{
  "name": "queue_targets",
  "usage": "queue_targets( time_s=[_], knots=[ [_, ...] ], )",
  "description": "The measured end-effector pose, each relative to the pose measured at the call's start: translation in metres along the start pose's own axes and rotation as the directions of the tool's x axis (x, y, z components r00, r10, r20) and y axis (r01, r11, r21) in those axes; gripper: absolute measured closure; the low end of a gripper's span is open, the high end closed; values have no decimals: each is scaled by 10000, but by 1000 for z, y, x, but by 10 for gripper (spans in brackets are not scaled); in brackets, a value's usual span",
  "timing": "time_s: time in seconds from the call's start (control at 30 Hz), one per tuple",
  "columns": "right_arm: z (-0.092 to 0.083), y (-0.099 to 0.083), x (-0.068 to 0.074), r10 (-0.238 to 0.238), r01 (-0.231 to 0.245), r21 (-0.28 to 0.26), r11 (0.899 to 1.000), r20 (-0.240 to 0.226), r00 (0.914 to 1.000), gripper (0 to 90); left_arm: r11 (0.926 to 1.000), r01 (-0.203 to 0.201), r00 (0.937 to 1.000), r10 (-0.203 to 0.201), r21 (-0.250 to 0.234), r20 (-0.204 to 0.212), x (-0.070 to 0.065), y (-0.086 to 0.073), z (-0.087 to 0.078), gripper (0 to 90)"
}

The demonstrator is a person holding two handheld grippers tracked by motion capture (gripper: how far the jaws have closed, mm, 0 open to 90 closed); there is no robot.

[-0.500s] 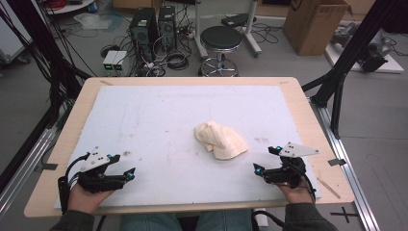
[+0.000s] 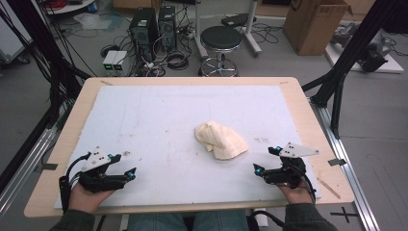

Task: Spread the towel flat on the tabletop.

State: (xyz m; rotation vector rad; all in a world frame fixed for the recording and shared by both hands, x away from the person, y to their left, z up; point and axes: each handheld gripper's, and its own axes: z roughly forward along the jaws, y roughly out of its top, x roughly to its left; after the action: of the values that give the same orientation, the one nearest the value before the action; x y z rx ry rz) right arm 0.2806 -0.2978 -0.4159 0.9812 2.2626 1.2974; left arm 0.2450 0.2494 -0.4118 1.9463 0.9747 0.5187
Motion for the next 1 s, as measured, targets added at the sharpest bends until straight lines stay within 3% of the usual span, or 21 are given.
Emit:
queue_targets(
  time_s=[0.7,1.0],
  knots=[
    [0,3,5,39,-39,-31,10000,-52,10000,121,9999,-87,10000,87,-64,2,-3,0,-1,255],
    [8,19,10,-467,467,0,9989,-249,9986,121,9999,-84,10000,84,-60,4,-3,0,1,255]
  ],
)
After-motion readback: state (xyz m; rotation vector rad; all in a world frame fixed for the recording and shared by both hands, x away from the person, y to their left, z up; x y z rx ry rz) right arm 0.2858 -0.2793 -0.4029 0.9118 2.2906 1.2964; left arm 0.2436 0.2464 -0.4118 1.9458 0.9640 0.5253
